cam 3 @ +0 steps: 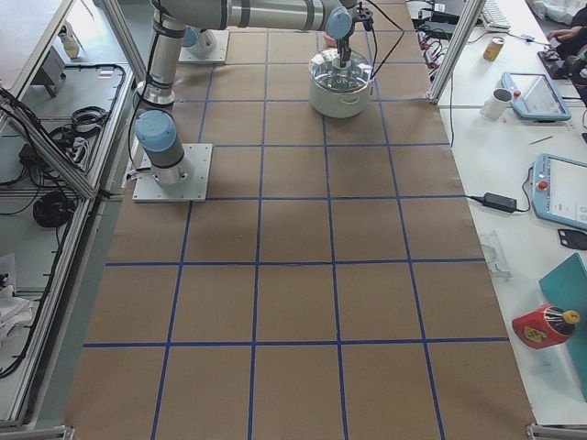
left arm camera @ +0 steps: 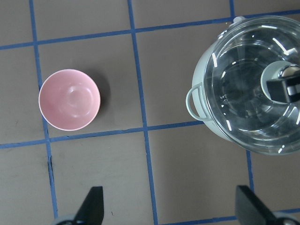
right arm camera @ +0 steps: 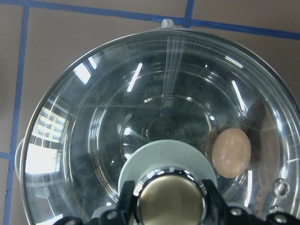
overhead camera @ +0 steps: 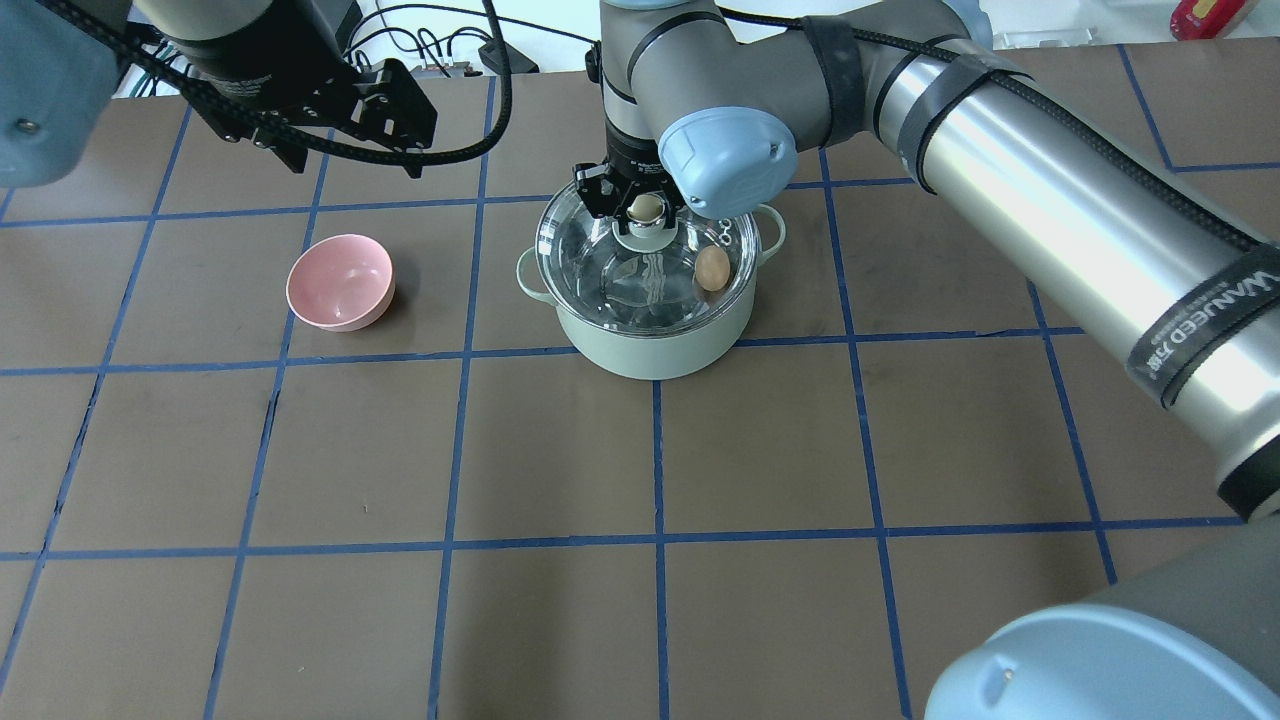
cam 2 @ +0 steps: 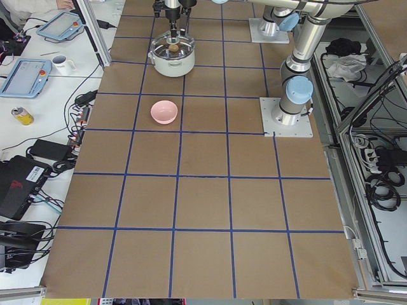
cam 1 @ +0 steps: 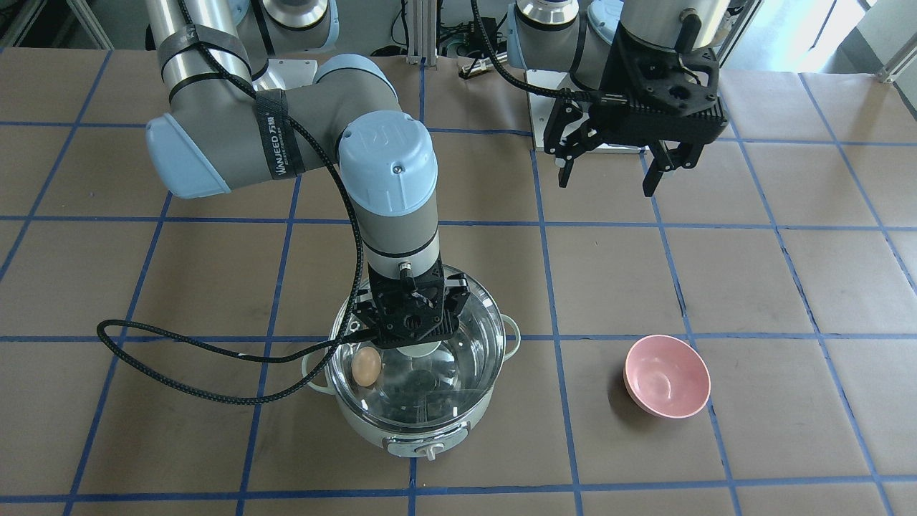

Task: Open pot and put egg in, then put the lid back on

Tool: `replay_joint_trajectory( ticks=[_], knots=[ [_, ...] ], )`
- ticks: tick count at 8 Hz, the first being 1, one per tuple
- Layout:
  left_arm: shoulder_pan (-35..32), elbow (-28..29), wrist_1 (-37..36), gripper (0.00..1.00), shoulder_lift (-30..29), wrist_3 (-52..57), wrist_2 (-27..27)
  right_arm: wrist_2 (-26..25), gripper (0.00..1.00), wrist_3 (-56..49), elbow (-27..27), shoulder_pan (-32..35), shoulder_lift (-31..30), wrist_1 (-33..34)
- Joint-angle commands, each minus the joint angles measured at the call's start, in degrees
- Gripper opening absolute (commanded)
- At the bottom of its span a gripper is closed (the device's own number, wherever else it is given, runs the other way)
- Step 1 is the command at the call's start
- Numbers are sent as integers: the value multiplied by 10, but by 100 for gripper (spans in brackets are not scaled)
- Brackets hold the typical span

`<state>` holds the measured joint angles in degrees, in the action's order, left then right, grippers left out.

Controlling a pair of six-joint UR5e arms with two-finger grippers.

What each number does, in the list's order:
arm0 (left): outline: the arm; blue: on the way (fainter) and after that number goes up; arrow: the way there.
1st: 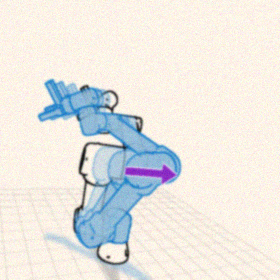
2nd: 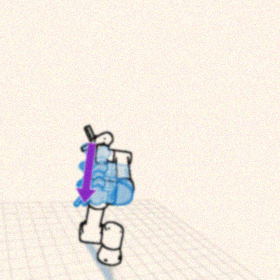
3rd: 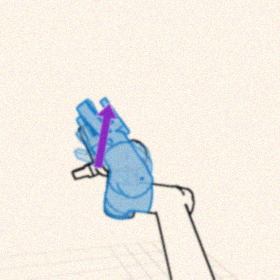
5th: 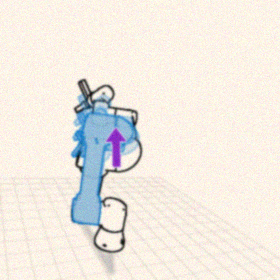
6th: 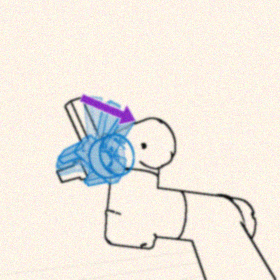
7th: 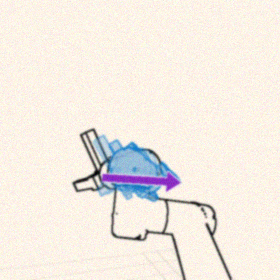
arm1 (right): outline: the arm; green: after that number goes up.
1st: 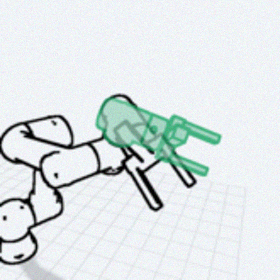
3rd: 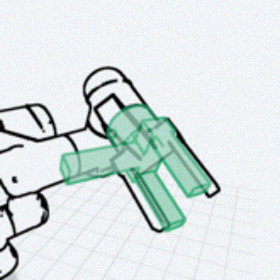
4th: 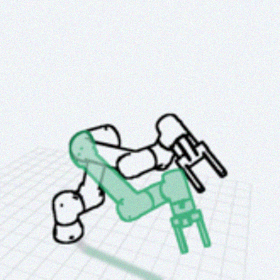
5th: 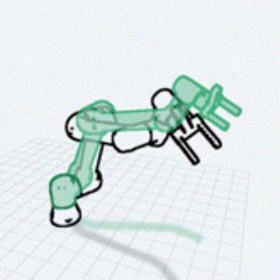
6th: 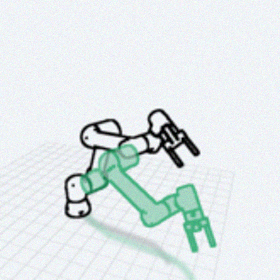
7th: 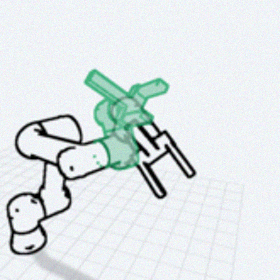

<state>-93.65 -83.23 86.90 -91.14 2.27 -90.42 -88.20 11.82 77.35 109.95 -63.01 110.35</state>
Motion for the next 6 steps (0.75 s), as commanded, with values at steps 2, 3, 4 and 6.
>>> replay_joint_trajectory(
  ticks=[2, 3, 4, 6],
  knots=[
    [42, -4, -37, 100, -14, -5, -48, 1, 0, -14, 1, -3, 3, 7],
    [37, -8, -36, 100, -15, -7, -48, 1, 0, -15, 2, -3, 4, 7],
    [37, -10, -35, 100, -15, -6, -47, 1, 0, -16, 2, -3, 3, 7],
    [35, -10, -9, 100, 3, -2, -49, 1, 0, -16, 2, -4, 3, 7]
  ],
)
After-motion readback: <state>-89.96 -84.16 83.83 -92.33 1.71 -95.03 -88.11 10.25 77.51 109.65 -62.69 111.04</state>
